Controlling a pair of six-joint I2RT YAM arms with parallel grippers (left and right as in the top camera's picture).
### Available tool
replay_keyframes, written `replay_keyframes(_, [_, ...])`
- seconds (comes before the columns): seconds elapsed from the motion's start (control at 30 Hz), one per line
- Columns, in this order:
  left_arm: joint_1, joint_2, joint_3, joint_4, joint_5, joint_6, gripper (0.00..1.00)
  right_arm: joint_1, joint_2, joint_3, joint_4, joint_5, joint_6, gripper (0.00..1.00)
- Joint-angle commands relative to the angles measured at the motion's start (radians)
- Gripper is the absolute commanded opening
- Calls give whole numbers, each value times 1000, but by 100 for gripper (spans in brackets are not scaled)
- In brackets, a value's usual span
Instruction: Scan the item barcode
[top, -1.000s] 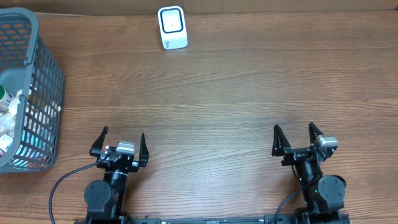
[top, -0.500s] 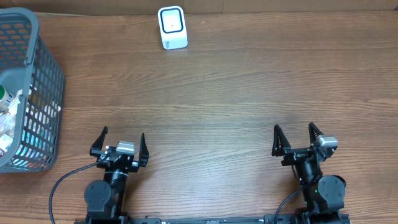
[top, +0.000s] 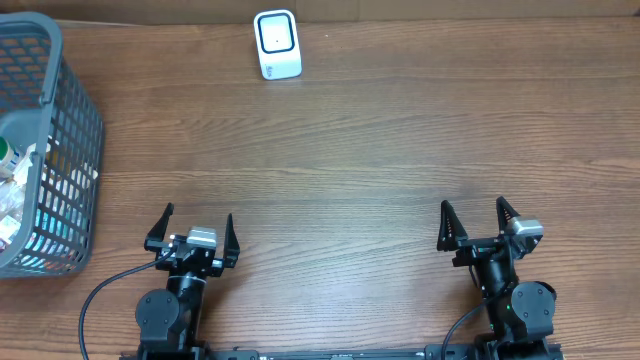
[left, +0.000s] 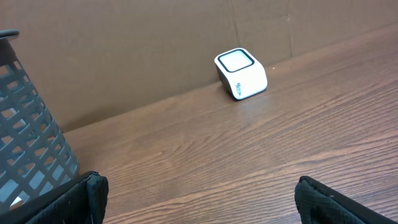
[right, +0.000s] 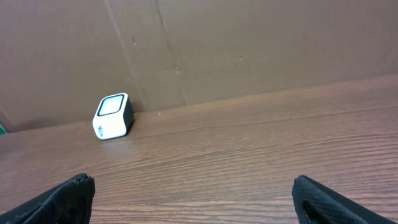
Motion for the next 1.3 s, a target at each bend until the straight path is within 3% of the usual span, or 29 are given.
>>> replay_keyframes(0.0, [5, -14, -7, 1, -10, -4, 100, -6, -10, -10, 6, -1, -5, 100])
replay_keyframes(1.17, [5, -14, -7, -1, -31, 6, 100, -6, -10, -10, 6, -1, -5, 100])
replay_keyframes(1.27, [5, -14, -7, -1, -27, -51, 99, -6, -10, -10, 6, -1, -5, 100])
